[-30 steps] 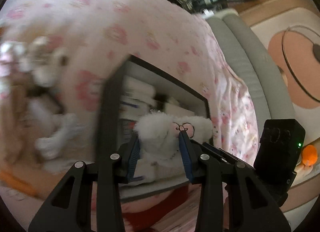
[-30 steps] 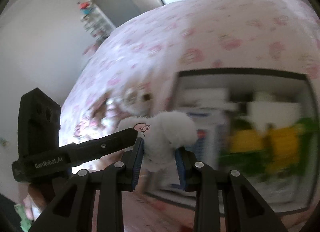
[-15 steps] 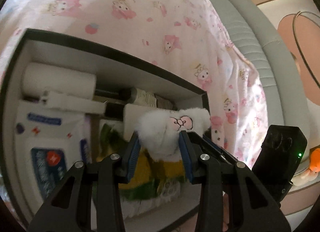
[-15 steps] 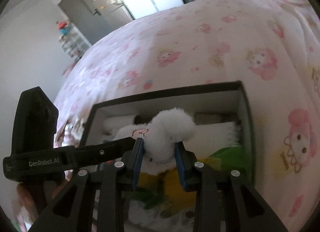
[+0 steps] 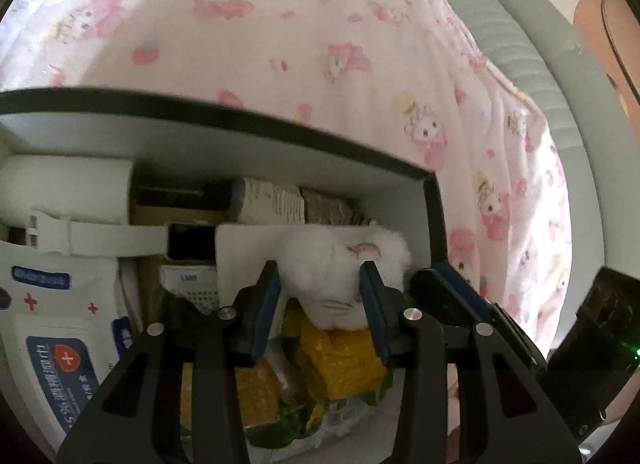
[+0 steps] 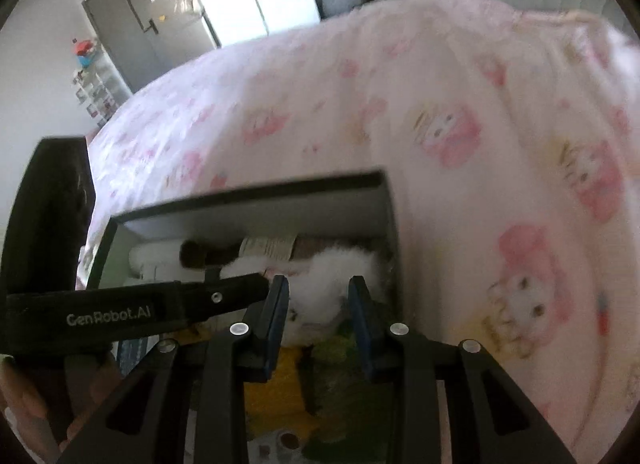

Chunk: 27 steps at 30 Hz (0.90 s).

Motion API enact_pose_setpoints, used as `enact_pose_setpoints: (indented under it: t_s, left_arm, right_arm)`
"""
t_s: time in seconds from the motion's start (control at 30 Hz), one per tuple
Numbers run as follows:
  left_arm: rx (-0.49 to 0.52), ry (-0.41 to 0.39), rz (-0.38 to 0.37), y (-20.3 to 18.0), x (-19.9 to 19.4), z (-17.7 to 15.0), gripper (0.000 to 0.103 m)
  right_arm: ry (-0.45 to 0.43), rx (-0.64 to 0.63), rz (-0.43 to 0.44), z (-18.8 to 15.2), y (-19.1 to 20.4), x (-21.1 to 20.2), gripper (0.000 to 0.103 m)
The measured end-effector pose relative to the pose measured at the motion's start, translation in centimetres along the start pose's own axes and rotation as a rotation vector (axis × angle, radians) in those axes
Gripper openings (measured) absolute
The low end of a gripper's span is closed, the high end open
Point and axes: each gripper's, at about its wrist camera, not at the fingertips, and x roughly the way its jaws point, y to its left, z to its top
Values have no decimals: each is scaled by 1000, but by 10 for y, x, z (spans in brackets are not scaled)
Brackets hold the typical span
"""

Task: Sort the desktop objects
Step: 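Lower the white plush toy into the box and open the left gripper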

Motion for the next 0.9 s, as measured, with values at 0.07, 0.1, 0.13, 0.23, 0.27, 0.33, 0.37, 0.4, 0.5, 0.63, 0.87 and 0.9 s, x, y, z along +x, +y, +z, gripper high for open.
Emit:
enact_pose_setpoints:
  t_s: [0.07, 0.1, 0.13, 0.23, 0.27, 0.33, 0.37, 0.4, 0.5, 0.63, 0.87, 0.9]
  left_arm:
    - [-20, -33, 23, 3, -5, -1, 40]
    - [-28, -35, 30, 4, -5, -1, 40]
    - [-33, -24, 28, 4, -2, -2, 40]
    - [-26, 5, 22, 0, 8, -5, 40]
    - [-22, 8, 17, -3, 12, -6, 40]
    - [-22, 11, -4, -7, 15, -6, 39]
    - [-24, 18, -20, -9, 17, -5, 39]
    - [-26, 26, -29, -10, 19, -5, 39]
    - [-21, 18, -33, -11, 15, -6, 39]
    - [-66, -45, -33, -1, 1, -7, 39]
    - [-33, 12, -51, -11, 21, -9, 39]
    - [-31, 13, -47, -13, 23, -10, 39]
  right_arm:
    - [-29, 9, -3, 1, -2, -5, 28]
    - [-28, 11, -5, 2, -3, -4, 28]
    - [-11, 12, -9, 3, -3, 0, 28]
    - [20, 3, -44, 2, -3, 9, 27]
    - [18, -1, -53, 2, -3, 8, 26]
    - [11, 8, -70, 3, -6, 6, 26]
    - [3, 23, -61, 4, -10, 3, 26]
    - [0, 41, -44, 4, -13, 2, 26]
    - [-20, 58, -26, 5, -16, -3, 26]
    - [-66, 30, -19, 7, -10, -10, 25]
    - [64, 28, -16, 0, -9, 16, 23]
    - [70, 34, -16, -1, -10, 17, 21]
